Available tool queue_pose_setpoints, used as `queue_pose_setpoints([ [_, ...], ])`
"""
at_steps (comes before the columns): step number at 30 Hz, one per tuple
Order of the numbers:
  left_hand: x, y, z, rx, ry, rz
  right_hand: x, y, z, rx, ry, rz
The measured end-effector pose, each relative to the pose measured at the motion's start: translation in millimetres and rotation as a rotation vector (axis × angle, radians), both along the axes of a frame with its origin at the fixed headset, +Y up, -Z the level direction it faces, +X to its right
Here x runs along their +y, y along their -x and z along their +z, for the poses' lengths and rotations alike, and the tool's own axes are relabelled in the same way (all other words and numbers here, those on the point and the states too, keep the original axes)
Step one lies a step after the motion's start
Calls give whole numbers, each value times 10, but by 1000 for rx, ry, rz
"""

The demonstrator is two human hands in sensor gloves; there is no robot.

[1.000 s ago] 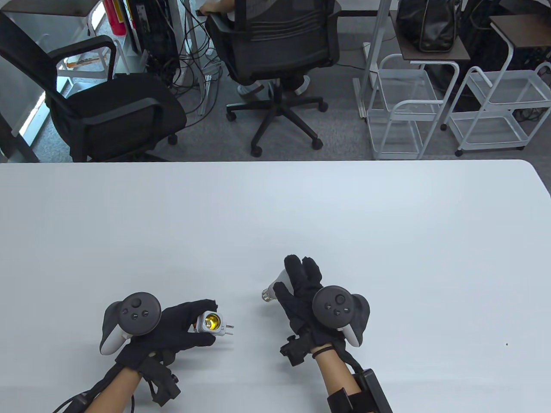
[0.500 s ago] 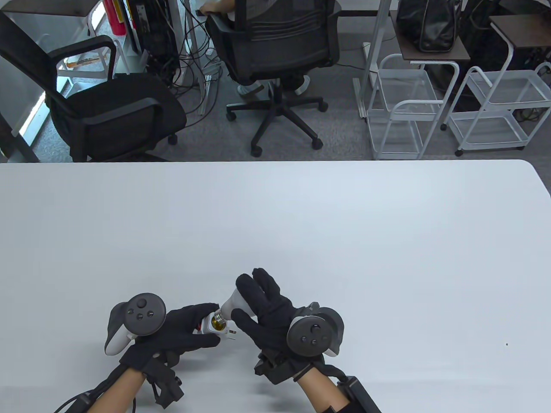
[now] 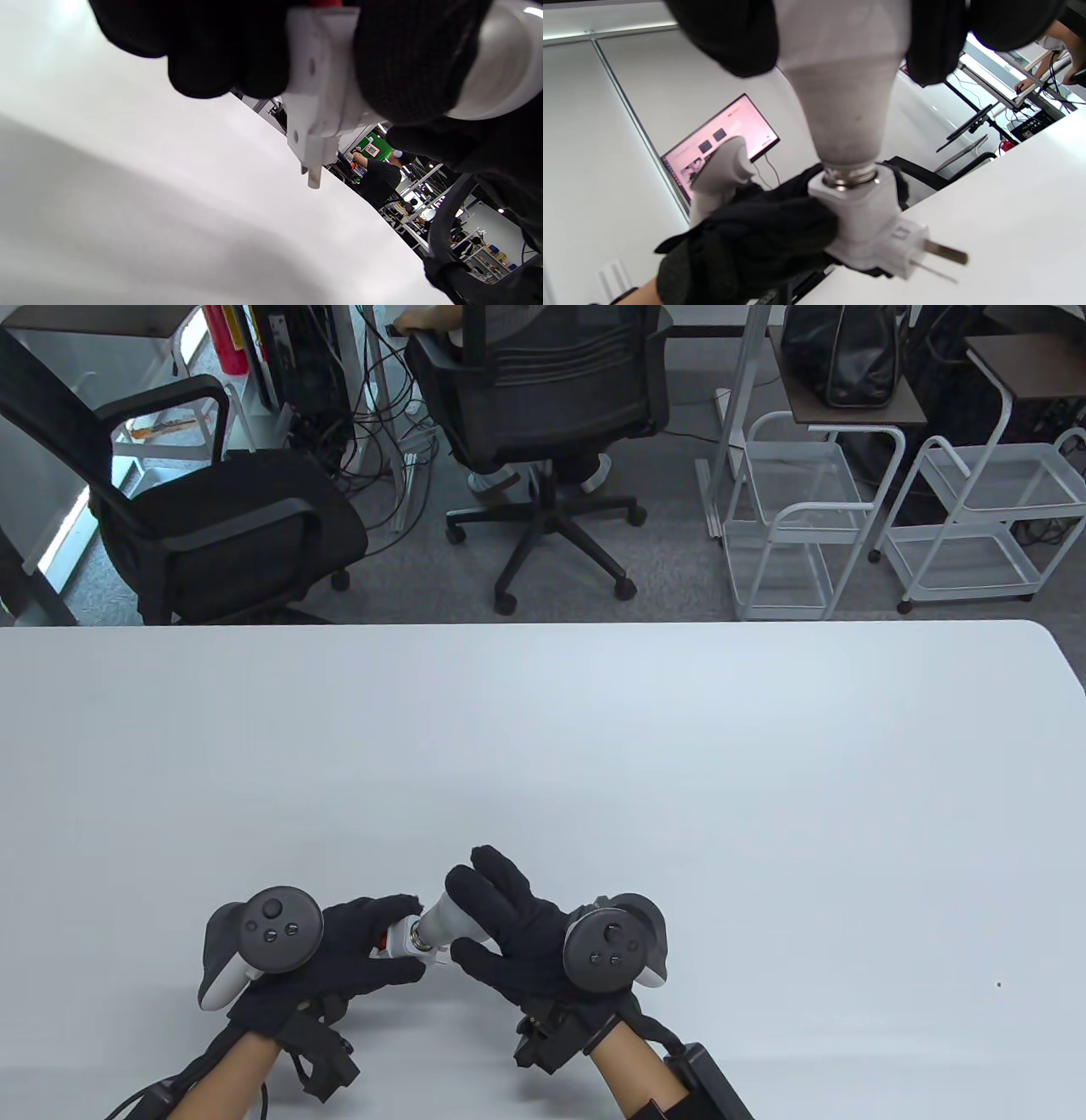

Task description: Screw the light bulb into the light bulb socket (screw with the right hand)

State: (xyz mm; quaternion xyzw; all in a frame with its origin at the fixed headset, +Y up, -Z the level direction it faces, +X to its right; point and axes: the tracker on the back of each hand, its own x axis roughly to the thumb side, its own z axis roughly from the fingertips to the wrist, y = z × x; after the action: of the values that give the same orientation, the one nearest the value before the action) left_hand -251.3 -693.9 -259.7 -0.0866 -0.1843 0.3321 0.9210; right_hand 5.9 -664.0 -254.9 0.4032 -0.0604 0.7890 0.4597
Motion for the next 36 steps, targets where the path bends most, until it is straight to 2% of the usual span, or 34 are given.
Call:
queue_pose_setpoints([
  [3,39,-5,28,33,-78,-71,-11,-17,-18,13,17,28],
  [6,63,-4,45,47,-109,-91,-9,-33,-27,-13,15,29],
  [11,127,-22,95,93,-241,-229,-47,-46,-45,-59,24,60],
  [16,96,-4,77,82,-200,-194,-63,-74,-74,-78,57,29],
  [20,139,-49,125,92,-285,-271,-99,-100,-101,-94,99,14],
  [23,148,-46,134,104,-304,-279,-132,-116,-116,-101,141,-37],
  [26,142,-29,125,114,-300,-274,-180,-94,-139,-17,253,-103],
  [32,171,-63,171,127,-375,-331,-230,-111,-158,-70,279,-139],
  [36,167,-74,177,121,-380,-329,-264,-141,-176,-87,307,-172],
])
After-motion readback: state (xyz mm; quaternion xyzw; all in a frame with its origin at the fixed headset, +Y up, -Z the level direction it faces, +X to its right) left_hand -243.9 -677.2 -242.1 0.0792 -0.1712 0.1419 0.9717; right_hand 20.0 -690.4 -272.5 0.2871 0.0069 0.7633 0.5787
